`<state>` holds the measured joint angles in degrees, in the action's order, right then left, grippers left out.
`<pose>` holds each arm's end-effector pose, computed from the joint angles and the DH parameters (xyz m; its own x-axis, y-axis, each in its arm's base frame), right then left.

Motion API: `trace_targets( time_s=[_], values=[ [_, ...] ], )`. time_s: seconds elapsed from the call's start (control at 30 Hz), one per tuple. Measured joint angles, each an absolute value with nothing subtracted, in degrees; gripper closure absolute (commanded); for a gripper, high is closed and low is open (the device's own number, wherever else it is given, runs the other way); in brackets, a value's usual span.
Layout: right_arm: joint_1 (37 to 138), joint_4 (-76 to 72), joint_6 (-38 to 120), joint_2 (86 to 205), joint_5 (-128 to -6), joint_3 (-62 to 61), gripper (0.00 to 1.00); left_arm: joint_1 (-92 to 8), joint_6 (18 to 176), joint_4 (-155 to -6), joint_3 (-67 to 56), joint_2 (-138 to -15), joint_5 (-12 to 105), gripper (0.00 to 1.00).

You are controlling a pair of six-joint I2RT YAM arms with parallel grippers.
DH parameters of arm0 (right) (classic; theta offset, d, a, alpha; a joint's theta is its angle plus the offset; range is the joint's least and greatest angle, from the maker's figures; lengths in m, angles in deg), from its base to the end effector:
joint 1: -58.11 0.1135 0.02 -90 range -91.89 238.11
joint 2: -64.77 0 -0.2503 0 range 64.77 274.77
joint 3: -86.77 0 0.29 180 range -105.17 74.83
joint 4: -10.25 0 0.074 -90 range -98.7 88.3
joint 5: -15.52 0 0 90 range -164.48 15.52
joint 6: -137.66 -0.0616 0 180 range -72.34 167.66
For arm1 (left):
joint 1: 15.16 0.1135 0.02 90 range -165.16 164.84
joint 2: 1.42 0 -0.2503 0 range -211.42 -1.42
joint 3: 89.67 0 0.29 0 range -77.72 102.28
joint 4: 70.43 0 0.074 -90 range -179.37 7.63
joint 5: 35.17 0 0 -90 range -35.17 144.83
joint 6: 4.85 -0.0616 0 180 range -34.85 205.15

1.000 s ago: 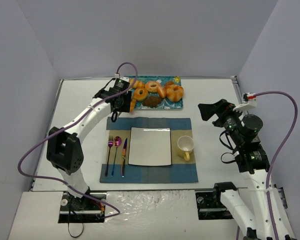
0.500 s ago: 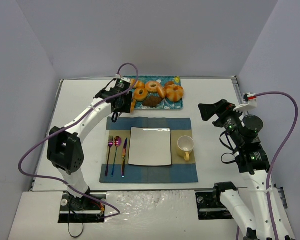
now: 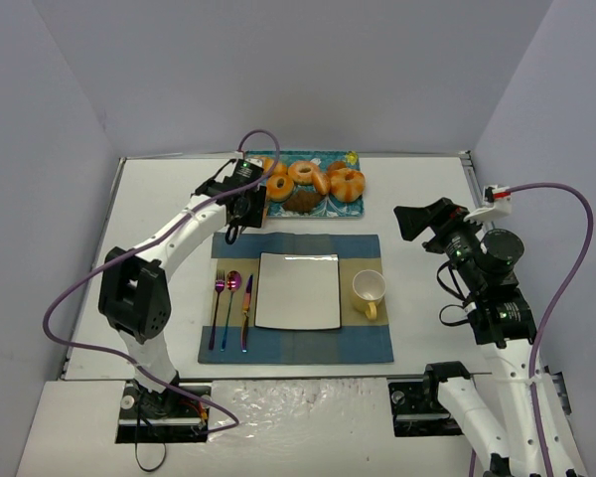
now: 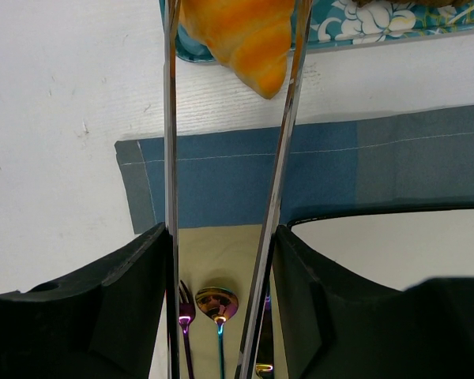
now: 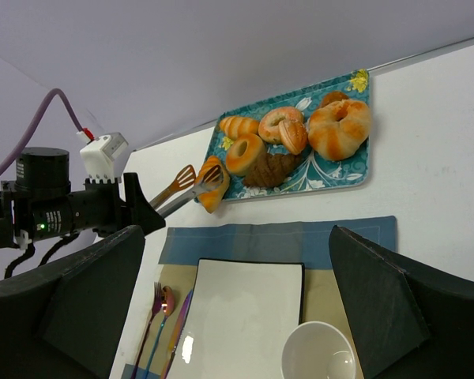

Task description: Place the bread

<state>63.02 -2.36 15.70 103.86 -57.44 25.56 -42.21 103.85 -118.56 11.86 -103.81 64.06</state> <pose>0.2231 0.0373 0.4025 -0.0561 0.5031 -0.8624 -0.4009 0.7797 0.4810 0.4072 -0.1968 0.2519 -0.7504 0.0279 -0.6604 0.1209 0.9880 -0.0957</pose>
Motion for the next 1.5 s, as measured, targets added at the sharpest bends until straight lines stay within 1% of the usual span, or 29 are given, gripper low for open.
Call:
trace_targets(
  time_s=[0.47, 0.6, 0.73, 0.83, 0.9, 0.97, 1.0, 1.17, 1.5],
  values=[
    [63.02, -2.36, 15.67, 103.57, -57.44, 25.58, 0.00, -42.57, 103.83, -119.70, 11.86, -105.03, 64.18, 0.53],
    [63.02, -2.36, 15.52, 103.57, -57.44, 25.59, 0.00, -42.69, 103.80, -119.93, 11.86, -105.04, 64.55, 0.61],
    [63.02, -2.37, 15.44, 103.57, -57.44, 25.69, 0.00, -42.95, 103.72, -120.09, 11.86, -105.06, 64.96, 0.66],
    [63.02, -2.36, 15.43, 103.57, -57.44, 25.69, 0.00, -43.07, 103.73, -120.14, 11.86, -105.06, 65.03, 0.71],
    [63.02, -2.36, 15.43, 103.56, -57.44, 25.69, 0.00, -43.10, 103.74, -120.18, 11.86, -105.06, 65.05, 0.75],
    [63.02, -2.36, 15.43, 103.53, -57.44, 25.69, 0.00, -43.14, 103.74, -120.26, 11.86, -105.06, 65.09, 0.78],
    [63.02, -2.36, 15.43, 103.53, -57.44, 25.69, 0.00, -43.17, 103.74, -120.30, 11.86, -105.06, 65.11, 0.81],
    [63.02, -2.36, 15.45, 103.54, -57.44, 25.69, 0.00, -43.25, 103.75, -120.52, 11.86, -105.04, 65.33, 0.86],
    [63.02, -2.36, 15.48, 103.91, -57.44, 25.69, 0.00, -43.46, 103.76, -121.20, 12.53, -104.86, 65.97, 0.87]
  ],
)
